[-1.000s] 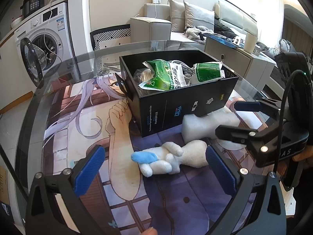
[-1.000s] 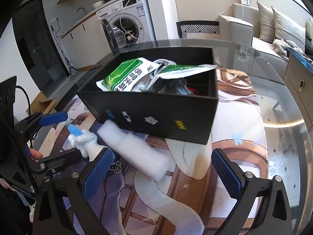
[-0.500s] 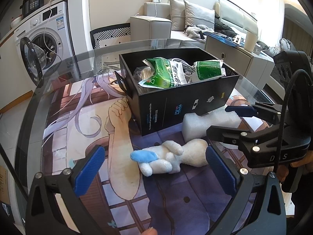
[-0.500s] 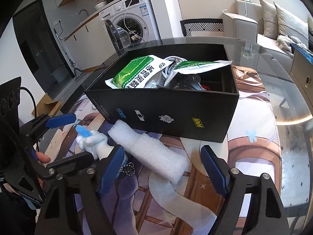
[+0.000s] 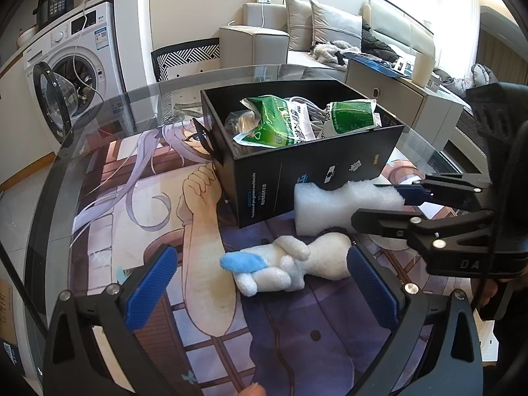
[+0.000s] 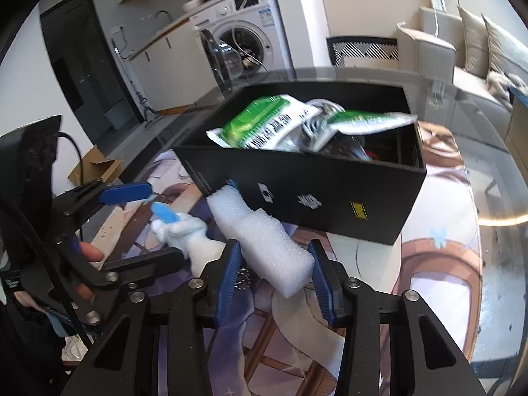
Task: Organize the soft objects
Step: 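Close right gripper on the white foam tube, then grasp white plush bunny with left gripper while right gripper holds foam tube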
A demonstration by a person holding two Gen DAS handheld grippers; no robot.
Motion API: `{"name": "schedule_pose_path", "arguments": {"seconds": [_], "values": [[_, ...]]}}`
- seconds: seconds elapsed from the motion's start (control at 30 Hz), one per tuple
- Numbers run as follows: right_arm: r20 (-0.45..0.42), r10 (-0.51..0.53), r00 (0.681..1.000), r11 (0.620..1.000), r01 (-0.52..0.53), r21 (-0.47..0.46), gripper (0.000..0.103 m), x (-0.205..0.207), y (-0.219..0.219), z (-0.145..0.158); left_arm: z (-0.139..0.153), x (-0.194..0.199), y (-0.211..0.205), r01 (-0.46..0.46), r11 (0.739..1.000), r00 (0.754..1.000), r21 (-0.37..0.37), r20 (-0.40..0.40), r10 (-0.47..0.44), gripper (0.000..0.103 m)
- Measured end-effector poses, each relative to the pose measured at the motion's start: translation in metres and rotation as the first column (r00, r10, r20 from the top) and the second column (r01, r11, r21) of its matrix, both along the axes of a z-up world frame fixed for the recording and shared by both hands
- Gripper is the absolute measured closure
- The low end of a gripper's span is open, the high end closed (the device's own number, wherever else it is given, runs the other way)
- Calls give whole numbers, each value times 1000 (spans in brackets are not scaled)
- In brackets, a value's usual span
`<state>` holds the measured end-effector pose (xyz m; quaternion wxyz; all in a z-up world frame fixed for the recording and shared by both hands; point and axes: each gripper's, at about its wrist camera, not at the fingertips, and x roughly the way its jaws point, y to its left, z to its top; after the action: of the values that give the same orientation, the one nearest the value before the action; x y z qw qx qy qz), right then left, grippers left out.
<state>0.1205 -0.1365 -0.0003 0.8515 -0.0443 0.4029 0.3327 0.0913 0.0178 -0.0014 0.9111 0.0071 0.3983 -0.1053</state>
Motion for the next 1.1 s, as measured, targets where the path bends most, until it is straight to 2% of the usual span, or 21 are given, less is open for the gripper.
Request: {"name": "schedule_pose_path", "arguments": {"seconds": [0.13,0.5,0.83,0.93,1.1], "values": [[37,24,999,1000,-24,2,67,-5,-2,12,-2,0,-1,1,1000,1000,-1,-3,-1,0],[105,26,994,999,-30,40,68,-14,-18,42,-6,-1,-5,20,1000,1000,-21,-23,-21,0],[119,18,993,998,-24,52,68,-14,-24,48,-12,5,-14,21,997,997,-75,-67,-26,0],[120,21,993,998,-27,52,68,-15,-23,47,-17,8,-20,12,998,997,-60,-77,-17,0],[117,21,993,998,-28,53,68,-15,-24,47,-25,9,-31,-6,1000,995,16,-97,8,0]]}}
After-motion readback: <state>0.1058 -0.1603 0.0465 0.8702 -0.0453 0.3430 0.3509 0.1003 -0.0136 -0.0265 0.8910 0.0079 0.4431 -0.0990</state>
